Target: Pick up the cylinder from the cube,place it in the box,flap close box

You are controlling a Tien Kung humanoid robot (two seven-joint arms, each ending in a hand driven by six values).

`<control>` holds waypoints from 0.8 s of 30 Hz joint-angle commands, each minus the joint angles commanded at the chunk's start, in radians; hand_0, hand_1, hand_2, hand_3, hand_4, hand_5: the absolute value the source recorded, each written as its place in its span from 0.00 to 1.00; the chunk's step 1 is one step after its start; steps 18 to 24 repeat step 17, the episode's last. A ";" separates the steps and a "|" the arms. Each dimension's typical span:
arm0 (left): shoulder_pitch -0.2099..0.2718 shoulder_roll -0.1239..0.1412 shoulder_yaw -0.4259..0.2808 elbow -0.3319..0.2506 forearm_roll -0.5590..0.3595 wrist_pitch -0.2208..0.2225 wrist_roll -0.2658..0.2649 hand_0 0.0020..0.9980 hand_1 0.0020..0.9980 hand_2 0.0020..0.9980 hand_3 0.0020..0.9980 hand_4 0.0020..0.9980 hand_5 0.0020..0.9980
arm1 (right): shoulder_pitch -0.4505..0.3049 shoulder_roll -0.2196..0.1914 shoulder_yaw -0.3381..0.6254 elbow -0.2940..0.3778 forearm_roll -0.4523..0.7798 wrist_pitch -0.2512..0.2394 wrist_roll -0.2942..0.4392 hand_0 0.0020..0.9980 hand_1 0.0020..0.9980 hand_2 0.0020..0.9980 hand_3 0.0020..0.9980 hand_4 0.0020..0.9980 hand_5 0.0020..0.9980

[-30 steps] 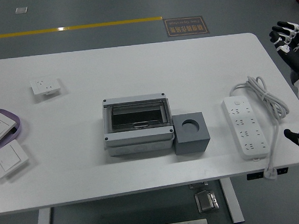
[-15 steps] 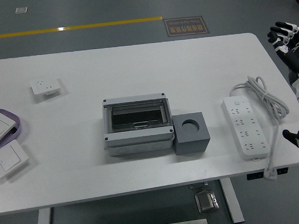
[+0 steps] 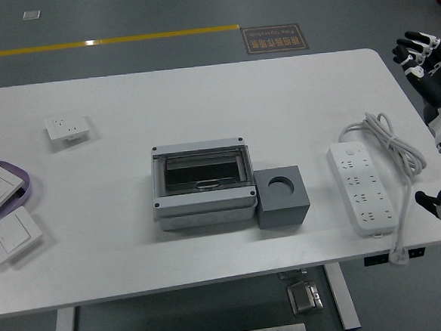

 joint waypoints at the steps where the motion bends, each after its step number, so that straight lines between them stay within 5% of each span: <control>1: 0.000 0.000 0.000 0.000 0.000 0.000 0.000 0.61 0.63 0.65 0.68 0.72 0.29 | 0.000 0.000 0.000 0.000 0.000 0.000 0.000 0.67 0.64 0.64 0.61 0.83 0.28; 24: 0.001 0.002 0.001 -0.001 0.001 0.000 0.000 0.61 0.63 0.65 0.68 0.72 0.29 | 0.000 0.004 -0.003 -0.006 -0.005 0.020 -0.030 0.68 0.64 0.65 0.63 0.83 0.28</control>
